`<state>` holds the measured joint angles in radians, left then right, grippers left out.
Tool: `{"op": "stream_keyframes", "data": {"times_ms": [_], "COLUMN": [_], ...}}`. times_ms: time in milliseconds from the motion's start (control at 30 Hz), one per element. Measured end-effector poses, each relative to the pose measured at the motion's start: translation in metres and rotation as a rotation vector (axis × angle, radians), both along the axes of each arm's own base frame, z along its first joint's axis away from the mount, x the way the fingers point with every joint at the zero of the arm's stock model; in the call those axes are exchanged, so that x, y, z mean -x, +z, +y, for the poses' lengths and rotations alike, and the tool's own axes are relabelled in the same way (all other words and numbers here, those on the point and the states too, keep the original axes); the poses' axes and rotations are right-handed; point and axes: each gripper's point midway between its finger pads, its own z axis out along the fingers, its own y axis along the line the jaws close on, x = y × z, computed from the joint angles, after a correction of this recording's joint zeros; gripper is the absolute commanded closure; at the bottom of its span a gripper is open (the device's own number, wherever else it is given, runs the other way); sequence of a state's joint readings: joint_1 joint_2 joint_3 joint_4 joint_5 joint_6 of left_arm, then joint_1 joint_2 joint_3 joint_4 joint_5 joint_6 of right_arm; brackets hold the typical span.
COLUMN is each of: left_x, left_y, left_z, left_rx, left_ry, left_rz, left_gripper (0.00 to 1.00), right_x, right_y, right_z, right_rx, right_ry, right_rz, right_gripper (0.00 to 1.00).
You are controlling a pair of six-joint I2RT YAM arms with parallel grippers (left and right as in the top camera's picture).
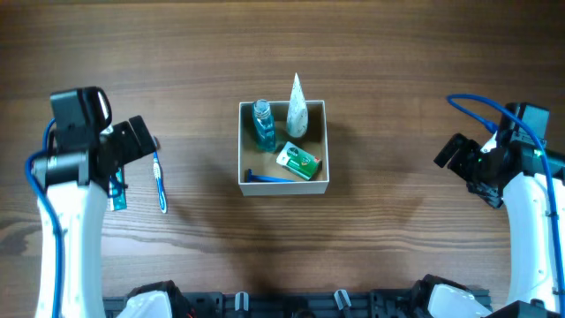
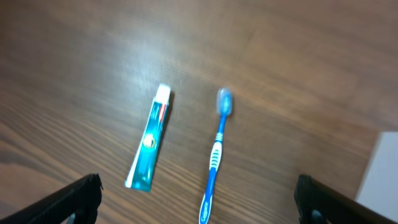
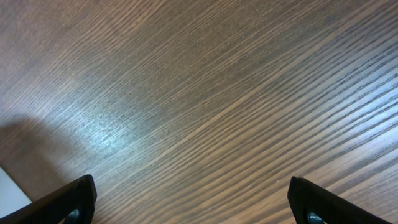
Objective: Pack container
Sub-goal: 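Grasp the blue toothbrush with the left gripper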
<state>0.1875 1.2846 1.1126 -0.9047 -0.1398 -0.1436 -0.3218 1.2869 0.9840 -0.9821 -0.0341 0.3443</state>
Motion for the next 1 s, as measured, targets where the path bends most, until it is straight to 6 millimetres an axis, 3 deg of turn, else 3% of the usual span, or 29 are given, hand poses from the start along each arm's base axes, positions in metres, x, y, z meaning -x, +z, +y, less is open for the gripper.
{"op": "stream_keyframes", "data": {"times_ms": [267,500,667,733,967,1000], "left_x": [-0.026,-0.021,-0.018,-0.019,-0.016,-0.015], "left_y": [-0.116,-0.157,-0.171,-0.172,-0.174,-0.174], "left_z": [-0.007,-0.012,-0.016,-0.02,-0.027,-0.027], "left_rx": [0.106,0.132,0.159,0.186,0.224,0.227], "left_ry": [0.024,0.026,0.024,0.02,0.022,0.024], "left_rz": [0.277,0.384,0.421,0.419,0.43,0.434], "left_gripper": [0.0,0.0,0.0,0.1,0.7,0.74], "right_x": [0.005,0.005,0.005,0.005,0.008,0.008], "right_y": [-0.002,-0.001,-0.001,-0.002,-0.002,-0.002], "right_z": [0.002,0.002,0.002,0.002,0.003,0.003], "right_rx": [-0.007,-0.006,-0.006,-0.006,-0.01,-0.011], "right_ry": [0.015,0.018,0.018,0.018,0.018,0.018], "right_rz": [0.022,0.022,0.022,0.023,0.033,0.036], "right_gripper": [0.0,0.0,0.0,0.0,0.0,0.0]}}
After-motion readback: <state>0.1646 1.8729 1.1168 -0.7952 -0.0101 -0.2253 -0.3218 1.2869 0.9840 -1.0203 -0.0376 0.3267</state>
